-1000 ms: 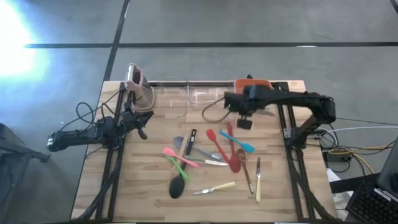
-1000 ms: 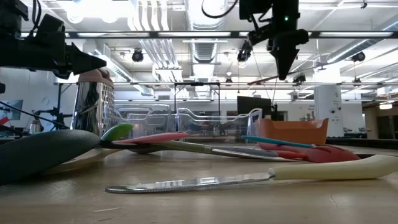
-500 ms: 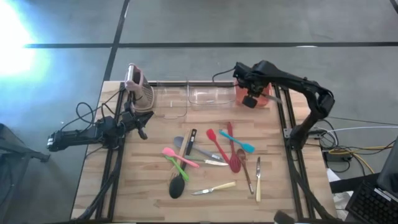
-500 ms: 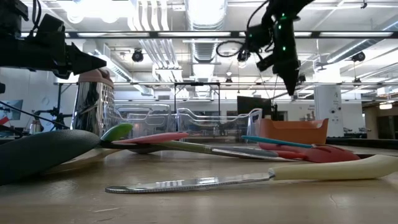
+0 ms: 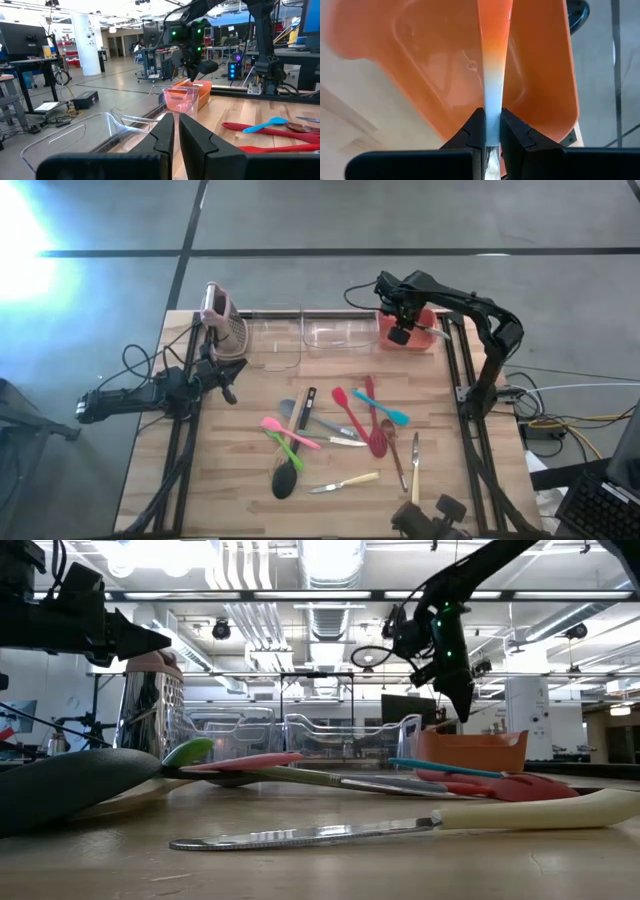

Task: Pick & Place Kitchen Items
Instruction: Put the orange knife into the orange bin

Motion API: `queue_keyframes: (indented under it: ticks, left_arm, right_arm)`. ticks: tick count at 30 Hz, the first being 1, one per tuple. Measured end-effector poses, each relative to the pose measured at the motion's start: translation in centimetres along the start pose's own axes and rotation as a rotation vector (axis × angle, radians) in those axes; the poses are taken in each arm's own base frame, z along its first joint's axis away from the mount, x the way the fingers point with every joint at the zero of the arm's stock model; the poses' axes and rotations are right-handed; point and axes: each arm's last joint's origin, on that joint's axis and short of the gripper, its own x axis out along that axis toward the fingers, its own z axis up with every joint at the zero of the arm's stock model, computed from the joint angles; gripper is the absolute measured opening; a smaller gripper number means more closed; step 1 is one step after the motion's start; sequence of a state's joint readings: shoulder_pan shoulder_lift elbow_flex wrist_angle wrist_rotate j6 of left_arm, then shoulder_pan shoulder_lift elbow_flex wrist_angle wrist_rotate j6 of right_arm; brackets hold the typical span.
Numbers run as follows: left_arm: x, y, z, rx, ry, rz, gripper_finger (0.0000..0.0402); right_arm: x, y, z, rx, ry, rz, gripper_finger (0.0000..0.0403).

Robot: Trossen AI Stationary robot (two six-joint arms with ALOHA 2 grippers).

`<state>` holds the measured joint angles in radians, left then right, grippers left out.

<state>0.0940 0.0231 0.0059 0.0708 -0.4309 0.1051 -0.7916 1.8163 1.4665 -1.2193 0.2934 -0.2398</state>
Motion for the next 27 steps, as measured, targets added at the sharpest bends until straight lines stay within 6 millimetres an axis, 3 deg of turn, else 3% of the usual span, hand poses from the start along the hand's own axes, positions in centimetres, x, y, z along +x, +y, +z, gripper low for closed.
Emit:
queue_keyframes:
  ticks: [7,19,27]
  left_arm:
    - [0.0,0.0,0.0,0.000,0.000,0.000,0.0030]
    - [0.0,0.0,0.0,0.000,0.000,0.000,0.0030]
    - [0.0,0.0,0.0,0.000,0.000,0.000,0.0030]
  right_arm:
    - [1.7,-0.2,0.8,0.004,0.020,0.013,0.0024]
    - [6.4,0.9,2.8,-0.043,0.099,0.090,0.0024]
    - [6.8,0.9,3.3,-0.044,0.067,0.093,0.0025]
